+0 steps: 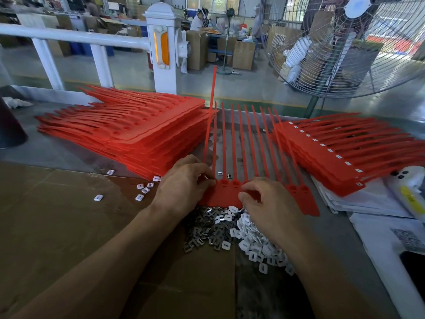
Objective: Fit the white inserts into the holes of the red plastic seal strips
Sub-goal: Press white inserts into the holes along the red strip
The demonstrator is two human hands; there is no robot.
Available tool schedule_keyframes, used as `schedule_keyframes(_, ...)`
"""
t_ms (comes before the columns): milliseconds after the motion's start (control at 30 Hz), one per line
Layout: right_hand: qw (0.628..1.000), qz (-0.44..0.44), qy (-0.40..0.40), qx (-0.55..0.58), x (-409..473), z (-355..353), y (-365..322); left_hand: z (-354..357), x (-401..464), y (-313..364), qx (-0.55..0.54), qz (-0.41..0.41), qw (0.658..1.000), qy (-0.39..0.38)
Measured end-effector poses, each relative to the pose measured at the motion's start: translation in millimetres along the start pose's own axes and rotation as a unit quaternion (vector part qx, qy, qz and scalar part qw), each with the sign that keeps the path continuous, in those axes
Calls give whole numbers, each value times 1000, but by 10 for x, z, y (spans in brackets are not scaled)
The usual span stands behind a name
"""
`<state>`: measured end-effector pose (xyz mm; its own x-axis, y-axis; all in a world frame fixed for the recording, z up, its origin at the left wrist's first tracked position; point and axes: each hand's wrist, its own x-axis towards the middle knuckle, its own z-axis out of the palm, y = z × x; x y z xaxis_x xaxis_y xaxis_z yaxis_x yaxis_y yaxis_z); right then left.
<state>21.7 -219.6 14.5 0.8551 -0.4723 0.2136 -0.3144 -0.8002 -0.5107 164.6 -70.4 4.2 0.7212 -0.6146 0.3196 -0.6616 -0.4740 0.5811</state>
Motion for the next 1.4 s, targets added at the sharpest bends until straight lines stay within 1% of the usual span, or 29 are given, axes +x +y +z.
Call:
schedule_keyframes(300,1000,8,-9,-6,-23,-38,3,15,9,-72,-47,-4,999,-7)
schedule_keyframes(400,1000,16,-11,-2,-31,-54,14,5,-13,-105,-68,1,998,4)
schedule_keyframes(567,1000,13,-17,0,-43,-65,12,3,-38,-157,-60,-1,997,40)
schedule_keyframes(833,1000,15,-23,11,-66,-93,-13,-21,-68,-176,-61,11,997,44)
schedule_keyframes(967,999,-31,-9,5,-92,-87,-65,-26,-73,-163,-54,9,998,44)
schedule_keyframes(1067,994,-90,-55,14,-134,-68,-135,-28,-68,-148,-55,5,997,46)
schedule_keyframes(1167,985,-142,-97,-13,-166,-33,-194,-33,-72,-133,-60,6,997,49)
schedule_keyframes(1300,981,-165,-96,-39,-185,21,-255,-35,-75,-130,-62,0,997,55)
schedule_keyframes(1400,980,-180,-80,-35,-181,51,-273,-31,-72,-126,-58,-3,997,59)
